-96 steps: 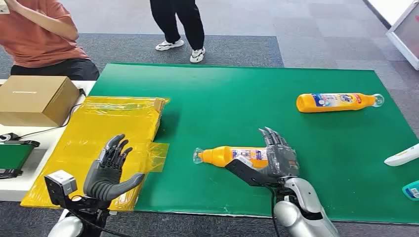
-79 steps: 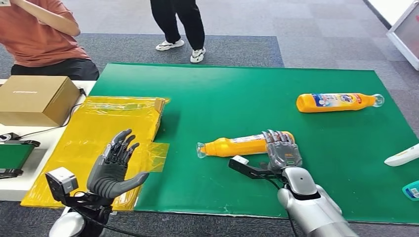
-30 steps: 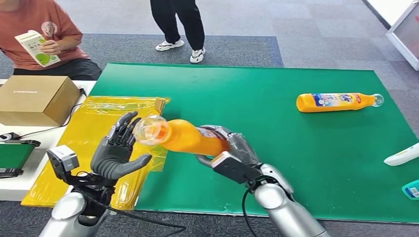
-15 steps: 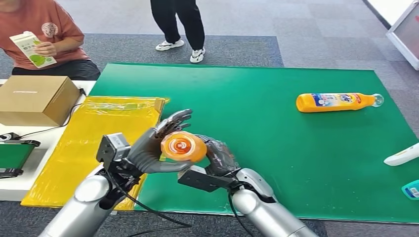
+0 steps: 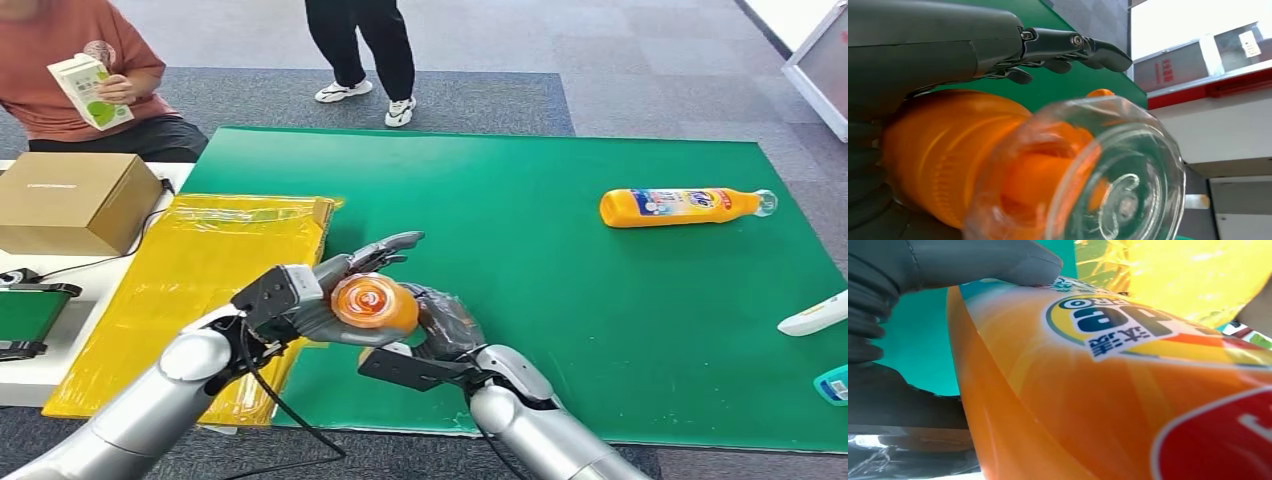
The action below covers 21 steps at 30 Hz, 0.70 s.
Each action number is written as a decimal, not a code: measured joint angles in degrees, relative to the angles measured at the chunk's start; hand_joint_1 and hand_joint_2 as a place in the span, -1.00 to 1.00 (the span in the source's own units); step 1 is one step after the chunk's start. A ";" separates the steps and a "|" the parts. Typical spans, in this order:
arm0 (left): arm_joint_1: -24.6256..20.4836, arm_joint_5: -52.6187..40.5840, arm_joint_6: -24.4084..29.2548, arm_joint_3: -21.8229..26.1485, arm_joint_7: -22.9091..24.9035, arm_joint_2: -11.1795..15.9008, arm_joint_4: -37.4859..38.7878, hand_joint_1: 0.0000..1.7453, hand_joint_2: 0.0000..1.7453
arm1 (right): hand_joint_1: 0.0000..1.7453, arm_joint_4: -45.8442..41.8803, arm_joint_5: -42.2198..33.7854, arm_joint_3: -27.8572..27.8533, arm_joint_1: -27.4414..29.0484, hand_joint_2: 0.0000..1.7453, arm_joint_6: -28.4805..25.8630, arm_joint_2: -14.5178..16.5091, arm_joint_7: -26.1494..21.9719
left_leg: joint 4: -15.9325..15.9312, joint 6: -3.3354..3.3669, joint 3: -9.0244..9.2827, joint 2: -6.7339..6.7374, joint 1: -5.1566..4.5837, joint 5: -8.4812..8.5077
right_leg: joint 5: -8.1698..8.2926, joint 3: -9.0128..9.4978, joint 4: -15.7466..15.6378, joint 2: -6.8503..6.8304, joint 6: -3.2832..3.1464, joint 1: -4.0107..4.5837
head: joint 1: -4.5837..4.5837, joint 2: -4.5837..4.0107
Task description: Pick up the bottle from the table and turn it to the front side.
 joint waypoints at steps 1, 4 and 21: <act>-0.50 -0.25 -0.14 -0.46 0.24 0.43 0.20 -1.00 1.00 | 1.00 0.30 0.26 0.03 -0.05 1.00 -0.20 0.00 0.09 | 0.00 0.00 0.00 0.00 0.00 0.00 | 0.00 0.00 0.00 0.00 0.00 0.00 | 0.01 0.00; -1.77 -0.40 -0.68 -1.63 0.79 1.69 0.74 -1.00 1.00 | 1.00 1.02 0.89 0.16 -0.22 1.00 -0.77 0.00 0.35 | 0.00 0.00 -0.01 0.00 0.00 0.00 | 0.00 0.00 0.01 0.00 0.00 0.00 | 0.01 0.00; -0.77 3.85 1.27 -2.04 1.24 4.49 -0.27 1.00 1.00 | 0.98 2.02 1.34 0.70 -0.98 1.00 -1.79 0.02 1.29 | 0.00 0.00 -0.03 0.00 0.00 0.00 | 0.00 -0.01 0.01 0.00 0.00 0.00 | 0.01 -0.02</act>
